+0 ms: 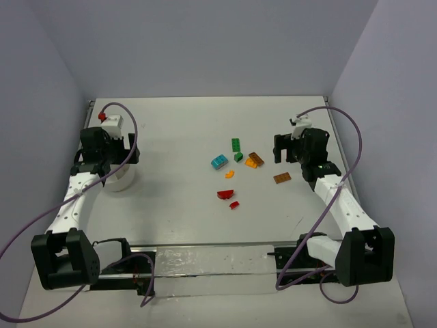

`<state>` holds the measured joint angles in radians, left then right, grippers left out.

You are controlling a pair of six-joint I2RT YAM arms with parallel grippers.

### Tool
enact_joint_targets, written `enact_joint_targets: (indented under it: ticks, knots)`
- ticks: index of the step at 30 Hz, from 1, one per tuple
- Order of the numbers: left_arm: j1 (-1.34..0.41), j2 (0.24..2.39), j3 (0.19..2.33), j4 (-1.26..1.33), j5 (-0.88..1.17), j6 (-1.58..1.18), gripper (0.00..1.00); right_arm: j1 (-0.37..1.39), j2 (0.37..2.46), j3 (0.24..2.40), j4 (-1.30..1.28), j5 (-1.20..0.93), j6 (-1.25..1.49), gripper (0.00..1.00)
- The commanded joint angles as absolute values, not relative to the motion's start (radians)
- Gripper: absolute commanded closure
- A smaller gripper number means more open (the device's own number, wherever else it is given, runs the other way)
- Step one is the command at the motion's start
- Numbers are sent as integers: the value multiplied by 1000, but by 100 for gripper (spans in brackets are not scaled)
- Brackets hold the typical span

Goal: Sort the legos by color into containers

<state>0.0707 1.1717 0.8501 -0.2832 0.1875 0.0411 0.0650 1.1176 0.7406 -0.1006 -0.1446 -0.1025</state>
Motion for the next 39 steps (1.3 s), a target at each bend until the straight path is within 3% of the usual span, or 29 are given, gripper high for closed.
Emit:
enact_joint_targets:
  ticks: [1, 19, 23, 30, 39]
  knots:
    - [60, 1153, 874, -278, 213, 66, 1, 60, 1126, 792, -111, -166, -115, 0]
    - [-165, 1146, 929, -318, 108, 159, 1, 47, 1147, 829, -269, -120, -249, 2]
    - [-170, 1140, 943, -374, 252, 240, 1, 28, 1158, 830, -367, -202, -431, 2]
    - [-173, 1166, 985, -482, 534, 372, 1, -84, 1374, 1006, -653, -470, -898, 6]
    - [-176, 1204, 1007, -492, 588, 392, 1, -87, 1638, 1197, -885, -550, -1358, 10]
